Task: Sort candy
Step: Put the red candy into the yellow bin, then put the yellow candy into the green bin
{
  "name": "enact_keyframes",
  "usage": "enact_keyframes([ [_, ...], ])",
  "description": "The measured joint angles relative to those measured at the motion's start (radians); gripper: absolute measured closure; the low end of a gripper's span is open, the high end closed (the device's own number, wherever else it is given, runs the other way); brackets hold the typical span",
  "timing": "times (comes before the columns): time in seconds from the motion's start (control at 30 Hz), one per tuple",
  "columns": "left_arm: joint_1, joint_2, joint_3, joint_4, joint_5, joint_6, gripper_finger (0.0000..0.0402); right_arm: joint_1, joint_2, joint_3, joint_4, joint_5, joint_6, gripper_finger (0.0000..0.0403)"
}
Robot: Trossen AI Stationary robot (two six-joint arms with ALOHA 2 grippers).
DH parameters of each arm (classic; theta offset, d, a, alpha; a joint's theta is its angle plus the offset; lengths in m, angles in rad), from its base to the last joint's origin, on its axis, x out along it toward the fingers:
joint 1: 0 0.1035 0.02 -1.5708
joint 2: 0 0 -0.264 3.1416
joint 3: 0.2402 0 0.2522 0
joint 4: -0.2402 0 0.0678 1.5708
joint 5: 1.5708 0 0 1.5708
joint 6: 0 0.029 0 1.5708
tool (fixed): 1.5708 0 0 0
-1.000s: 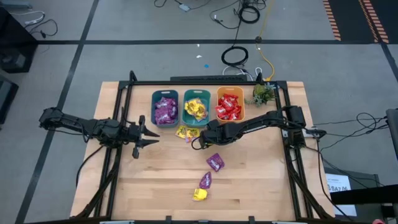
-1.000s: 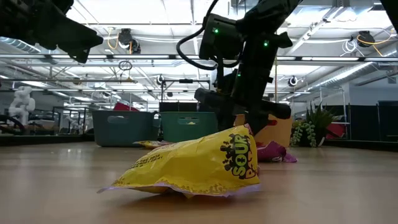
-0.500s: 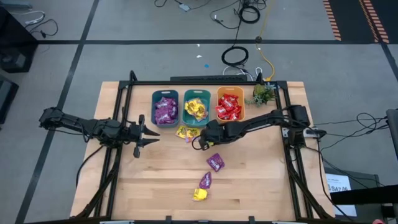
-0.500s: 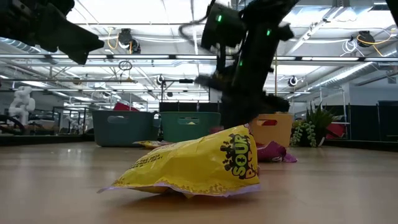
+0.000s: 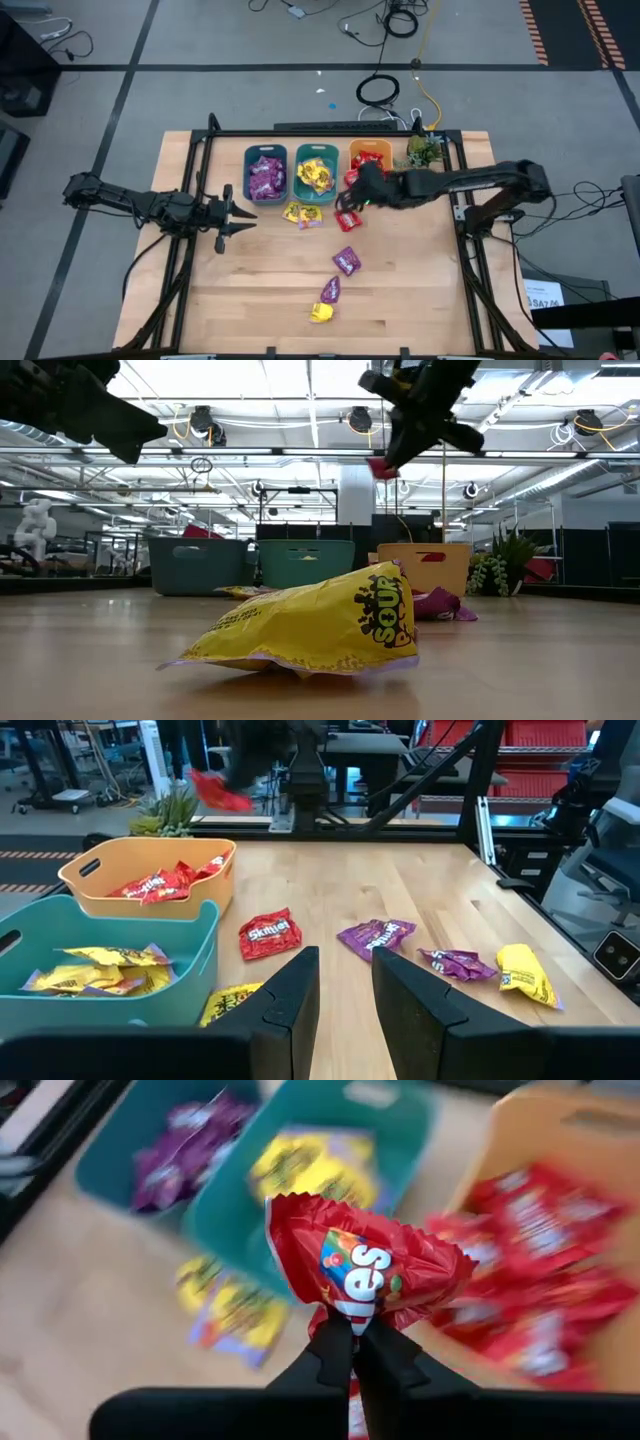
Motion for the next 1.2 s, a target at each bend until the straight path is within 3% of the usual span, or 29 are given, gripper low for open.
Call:
enact_keyframes([
  [0.2,0.000,0.000,0.000,0.001,0.000,0.000,0.0297,-0.151,-0.059,0.000,-0.107,0.013,-0.090,0.0402],
  [0.5,0.000,0.000,0.000,0.000,0.000,0.000,0.0297,-0.334,-0.041,0.000,-0.136,-0.066,-0.196,0.0390],
  [0.97,0.000,0.000,0.000,-0.006,0.000,-0.001,0.0297,-0.355,-0.044,0.001,-0.138,-0.057,-0.226,0.0202],
  [1.2,0.000,0.000,0.000,-0.006,0.000,-0.001,0.0297,-0.355,-0.045,0.001,-0.154,-0.057,-0.224,0.0145],
])
